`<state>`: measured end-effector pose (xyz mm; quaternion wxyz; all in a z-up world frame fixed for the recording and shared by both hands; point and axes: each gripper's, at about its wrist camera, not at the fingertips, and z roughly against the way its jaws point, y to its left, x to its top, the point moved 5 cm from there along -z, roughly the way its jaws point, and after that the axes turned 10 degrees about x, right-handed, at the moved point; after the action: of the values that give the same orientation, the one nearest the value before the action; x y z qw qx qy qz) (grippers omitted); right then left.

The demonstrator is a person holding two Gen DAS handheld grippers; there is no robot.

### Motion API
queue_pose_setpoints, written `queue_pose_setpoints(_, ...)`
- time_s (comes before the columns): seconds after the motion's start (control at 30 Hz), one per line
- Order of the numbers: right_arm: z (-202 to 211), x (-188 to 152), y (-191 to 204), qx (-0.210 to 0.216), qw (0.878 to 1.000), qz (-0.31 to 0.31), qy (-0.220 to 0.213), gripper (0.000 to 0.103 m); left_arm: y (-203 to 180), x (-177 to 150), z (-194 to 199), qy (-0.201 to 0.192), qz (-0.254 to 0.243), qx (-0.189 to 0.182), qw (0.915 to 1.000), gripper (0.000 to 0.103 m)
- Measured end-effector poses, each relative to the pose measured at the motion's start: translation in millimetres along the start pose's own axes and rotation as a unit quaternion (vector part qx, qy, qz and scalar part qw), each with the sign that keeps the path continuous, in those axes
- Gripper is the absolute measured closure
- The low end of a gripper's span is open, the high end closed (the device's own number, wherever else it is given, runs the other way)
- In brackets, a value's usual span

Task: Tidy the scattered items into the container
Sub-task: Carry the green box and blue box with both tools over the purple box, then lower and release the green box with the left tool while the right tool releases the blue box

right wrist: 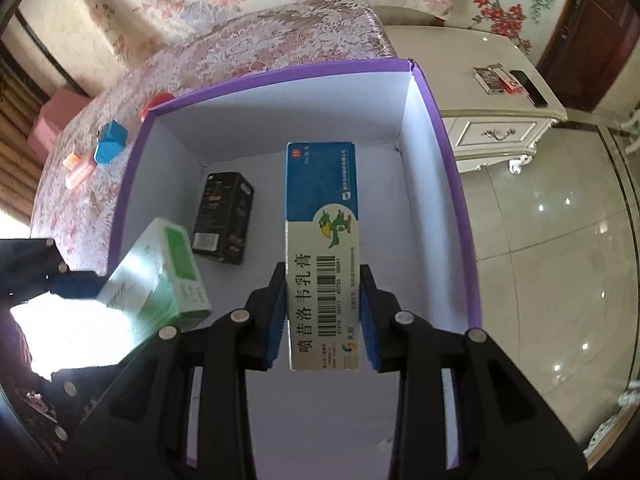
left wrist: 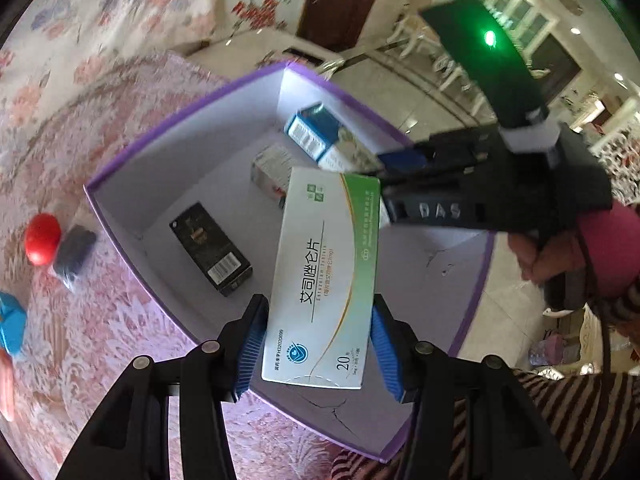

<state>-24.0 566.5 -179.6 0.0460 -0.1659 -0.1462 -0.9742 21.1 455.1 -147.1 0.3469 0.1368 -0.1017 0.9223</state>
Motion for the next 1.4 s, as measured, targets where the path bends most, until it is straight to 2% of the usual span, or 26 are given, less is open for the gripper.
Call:
queue_pose_setpoints(0.13,-7.4,21.8,-8.2,-0.007,1.0,0.026,0.009,0.067,0.3,5.4,-9.4,0.02,0.021,-0.001,0.9996,0.053)
queue_pose_setpoints(0.4,-14.1,41.1,-20.7,-0.031,0.995,0.087,0.024,0.067,3.6,8.4,-34.7,0.068,0.073,-0.003,0.995,0.055)
queue_pose_setpoints(0.6,-21.2,46.5,-26.4,-0.047,0.992,0.11,0.037,0.067,-10.3,4.0,-47.6,0.09,0.068,-0.009,0.9936,0.055)
queue_pose_setpoints(0.93,-26.8,48.0,-27.3,-0.059,0.99,0.119,0.046,0.067,-20.1,-0.5,-46.2,0.102,0.067,-0.026,0.9921,0.055)
queue_pose_setpoints(1.03,-27.9,49.2,-26.3,-0.071,0.989,0.124,0.048,0.067,-20.4,-5.7,-47.8,0.116,0.073,-0.035,0.99,0.049)
queue_pose_setpoints(1.1,-28.7,49.8,-25.3,-0.081,0.987,0.129,0.05,0.067,-19.5,-9.0,-47.1,0.12,0.078,-0.038,0.989,0.04)
queue_pose_setpoints(1.27,-27.9,50.5,-22.3,-0.113,0.982,0.145,0.045,0.067,-21.7,-13.0,-35.5,0.109,0.076,-0.042,0.9902,0.035)
queue_pose_setpoints(1.4,-19.7,53.4,-22.0,-0.115,0.983,0.141,0.031,0.066,-23.4,-16.8,-25.3,0.101,0.075,-0.046,0.991,0.034)
